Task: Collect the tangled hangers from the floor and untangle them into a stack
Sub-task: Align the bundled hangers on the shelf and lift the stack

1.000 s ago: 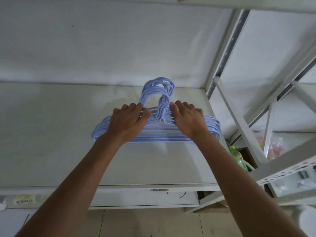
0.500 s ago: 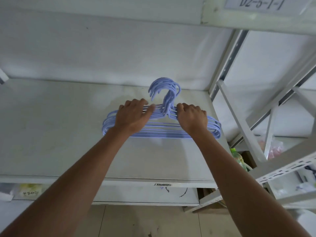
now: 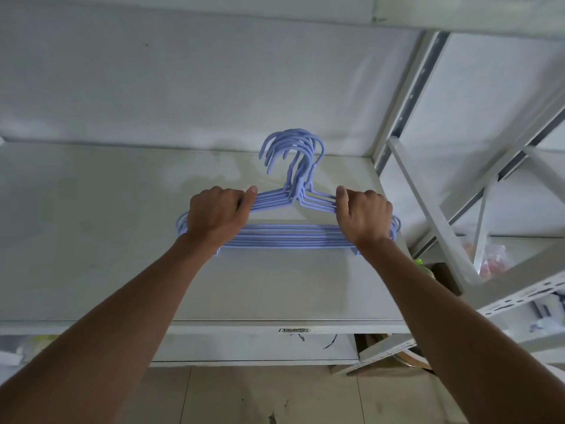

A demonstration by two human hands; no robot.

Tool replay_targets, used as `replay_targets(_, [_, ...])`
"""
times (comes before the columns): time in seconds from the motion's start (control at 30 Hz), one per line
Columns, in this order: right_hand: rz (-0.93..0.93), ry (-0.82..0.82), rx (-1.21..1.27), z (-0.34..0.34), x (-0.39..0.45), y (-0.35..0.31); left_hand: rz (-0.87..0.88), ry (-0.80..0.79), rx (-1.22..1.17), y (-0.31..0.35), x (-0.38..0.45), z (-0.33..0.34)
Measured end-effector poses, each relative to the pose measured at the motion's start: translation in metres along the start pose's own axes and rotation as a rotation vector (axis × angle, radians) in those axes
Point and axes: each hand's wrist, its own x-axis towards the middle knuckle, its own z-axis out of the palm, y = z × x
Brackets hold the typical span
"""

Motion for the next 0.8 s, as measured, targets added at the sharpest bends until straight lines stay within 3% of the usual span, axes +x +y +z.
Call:
replay_targets(0.27, [-0.181, -0.17, 0.104, -0.001, -0.004, 0.005, 0.11, 0.057, -0.061, -0.017, -0.012, -0.001])
replay_targets(0.4, [-0.167, -0.308, 0.183, -0.003, 0.0, 0.0, 0.075, -0.083, -0.191, -0.004, -0.01, -0.006])
replay_targets(0.53, [-0.163, -0.225, 0.137, -0.006, -0.015, -0.013, 0.082, 0.081, -0.128, 0.016, -0.029, 0.001])
replay_targets(0.7, [-0.127, -0.401, 0.225, -0.016, -0.01, 0.004, 0.018, 0.151, -0.126, 0.019, -0.029, 0.0])
replay_targets(0.8, [-0.035, -0.324, 0.2, -0.014, -0.02, 0.018, -0.038, 0.216, -0.253, 0.018, -0.036, 0.001])
